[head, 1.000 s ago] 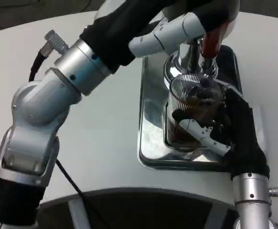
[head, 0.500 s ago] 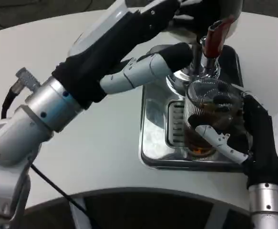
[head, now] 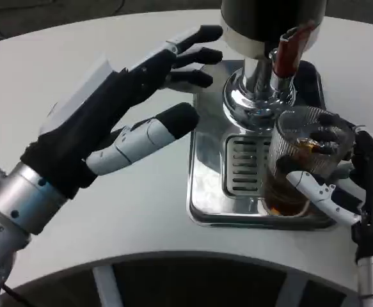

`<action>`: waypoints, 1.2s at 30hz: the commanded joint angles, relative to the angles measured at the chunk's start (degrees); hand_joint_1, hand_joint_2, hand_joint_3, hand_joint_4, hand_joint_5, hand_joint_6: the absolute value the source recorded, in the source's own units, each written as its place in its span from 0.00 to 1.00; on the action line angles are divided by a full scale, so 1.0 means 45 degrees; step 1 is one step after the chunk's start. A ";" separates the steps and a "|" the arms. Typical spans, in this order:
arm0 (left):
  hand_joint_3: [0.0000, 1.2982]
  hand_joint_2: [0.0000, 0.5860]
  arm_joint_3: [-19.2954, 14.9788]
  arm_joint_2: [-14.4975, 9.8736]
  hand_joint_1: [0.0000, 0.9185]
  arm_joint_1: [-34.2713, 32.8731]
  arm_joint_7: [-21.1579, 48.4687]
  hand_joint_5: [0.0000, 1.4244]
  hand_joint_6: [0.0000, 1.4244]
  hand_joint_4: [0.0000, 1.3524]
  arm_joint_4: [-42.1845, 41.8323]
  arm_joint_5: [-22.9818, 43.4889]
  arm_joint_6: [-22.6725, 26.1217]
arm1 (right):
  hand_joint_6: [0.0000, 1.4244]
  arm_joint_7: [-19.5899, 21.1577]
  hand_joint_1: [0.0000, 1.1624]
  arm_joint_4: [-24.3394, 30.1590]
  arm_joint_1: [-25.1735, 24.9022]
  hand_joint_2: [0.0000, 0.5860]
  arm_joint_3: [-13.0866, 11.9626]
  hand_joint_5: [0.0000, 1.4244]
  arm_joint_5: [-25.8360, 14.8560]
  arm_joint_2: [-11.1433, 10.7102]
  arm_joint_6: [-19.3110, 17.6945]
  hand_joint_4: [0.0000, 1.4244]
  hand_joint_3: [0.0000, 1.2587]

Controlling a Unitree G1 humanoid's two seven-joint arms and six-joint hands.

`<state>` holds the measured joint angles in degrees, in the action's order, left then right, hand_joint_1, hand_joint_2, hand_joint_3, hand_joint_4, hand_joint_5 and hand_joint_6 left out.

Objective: Grasp the cup under the faucet to collect the drink, then remove the cup.

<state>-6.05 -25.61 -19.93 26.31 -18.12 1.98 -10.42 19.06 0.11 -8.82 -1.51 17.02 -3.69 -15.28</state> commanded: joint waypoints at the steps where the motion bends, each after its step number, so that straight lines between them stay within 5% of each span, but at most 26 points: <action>1: 0.12 0.14 -0.0238 -0.0153 0.00 0.0894 -0.0213 0.21 0.20 0.15 -0.0414 -0.0086 0.0075 | 0.63 -0.0064 0.73 0.0669 0.0332 0.30 -0.0105 0.78 -0.0256 0.0019 -0.0739 0.63 0.62; 13: 0.12 0.14 -0.0505 -0.0257 0.00 0.2799 -0.0663 0.20 0.19 0.15 -0.0702 -0.0913 0.0061 | 0.68 -0.0623 0.73 0.2073 0.1719 0.30 -0.0401 0.80 -0.0583 -0.0046 -0.0888 0.64 0.64; 24: 0.11 0.16 -0.0361 -0.0891 0.00 0.3394 -0.0621 0.13 0.14 0.09 -0.1002 -0.2575 0.0534 | 0.72 -0.1245 0.73 0.3640 0.2925 0.30 -0.0405 0.84 -0.0682 -0.0080 -0.0988 0.67 0.66; 36: 0.08 0.16 -0.0316 -0.1361 0.00 0.3753 -0.0479 0.08 0.11 0.03 -0.1650 -0.3525 0.1375 | 0.75 -0.1639 0.73 0.4679 0.3973 0.30 0.0151 0.85 -0.0446 0.0095 -0.1181 0.69 0.68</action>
<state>-7.70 -30.49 -4.19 23.89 -23.93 -12.14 -5.68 11.84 18.65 8.01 -1.72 14.85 -3.82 -17.25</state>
